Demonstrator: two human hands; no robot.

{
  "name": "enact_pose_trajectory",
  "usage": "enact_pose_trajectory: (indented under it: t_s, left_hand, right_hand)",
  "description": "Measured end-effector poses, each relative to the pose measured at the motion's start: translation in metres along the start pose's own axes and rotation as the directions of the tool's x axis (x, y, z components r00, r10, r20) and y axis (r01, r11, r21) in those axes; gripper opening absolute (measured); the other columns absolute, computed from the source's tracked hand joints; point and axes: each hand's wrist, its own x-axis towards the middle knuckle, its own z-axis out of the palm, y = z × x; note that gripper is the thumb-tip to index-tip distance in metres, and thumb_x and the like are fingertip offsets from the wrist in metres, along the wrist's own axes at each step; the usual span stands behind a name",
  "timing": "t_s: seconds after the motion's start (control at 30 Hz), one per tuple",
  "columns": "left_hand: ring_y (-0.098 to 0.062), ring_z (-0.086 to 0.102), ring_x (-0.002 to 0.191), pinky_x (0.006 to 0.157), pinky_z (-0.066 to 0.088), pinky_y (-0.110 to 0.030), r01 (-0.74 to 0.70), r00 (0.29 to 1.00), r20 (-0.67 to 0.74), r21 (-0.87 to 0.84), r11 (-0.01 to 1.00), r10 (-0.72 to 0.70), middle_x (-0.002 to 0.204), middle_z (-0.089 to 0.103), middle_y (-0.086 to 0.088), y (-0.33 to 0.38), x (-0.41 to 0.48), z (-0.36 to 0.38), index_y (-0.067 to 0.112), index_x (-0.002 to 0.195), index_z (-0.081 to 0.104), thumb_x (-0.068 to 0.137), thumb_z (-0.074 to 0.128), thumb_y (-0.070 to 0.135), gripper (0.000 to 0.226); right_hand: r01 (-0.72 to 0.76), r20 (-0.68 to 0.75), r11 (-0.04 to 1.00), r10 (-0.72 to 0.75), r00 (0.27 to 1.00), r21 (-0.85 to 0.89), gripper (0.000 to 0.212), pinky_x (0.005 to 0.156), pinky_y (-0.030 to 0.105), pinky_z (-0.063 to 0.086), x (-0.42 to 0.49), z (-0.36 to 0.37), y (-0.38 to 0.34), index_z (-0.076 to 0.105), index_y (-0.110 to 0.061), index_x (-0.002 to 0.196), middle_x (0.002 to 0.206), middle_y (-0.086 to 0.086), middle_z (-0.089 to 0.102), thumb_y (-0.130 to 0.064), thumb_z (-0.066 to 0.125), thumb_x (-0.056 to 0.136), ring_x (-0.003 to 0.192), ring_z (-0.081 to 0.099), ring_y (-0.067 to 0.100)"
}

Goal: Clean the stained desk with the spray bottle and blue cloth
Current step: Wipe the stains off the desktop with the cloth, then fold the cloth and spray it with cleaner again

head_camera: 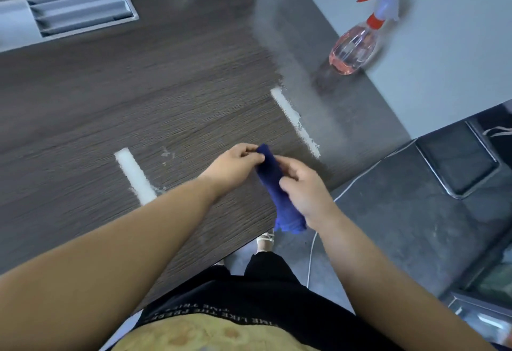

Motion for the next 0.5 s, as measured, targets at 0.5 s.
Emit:
enact_pose_trajectory:
  t_s: [0.5]
  left_hand:
    - [-0.016,0.057,0.066,0.071,0.052,-0.023,-0.218,0.946,-0.214,0.129,0.967,0.242,0.074,0.065,-0.001,0.070,0.019,-0.026,0.020,0.078,0.064,0.080,0.072,0.011,0.012]
  right_hand:
    - [0.244,0.087,0.924,-0.229,0.970,-0.295,0.015,0.063,0.010,0.044,0.074,-0.048,-0.067,0.054,-0.019,0.093,0.085,-0.003,0.066,-0.006,0.059,0.088,0.069,0.062,-0.005]
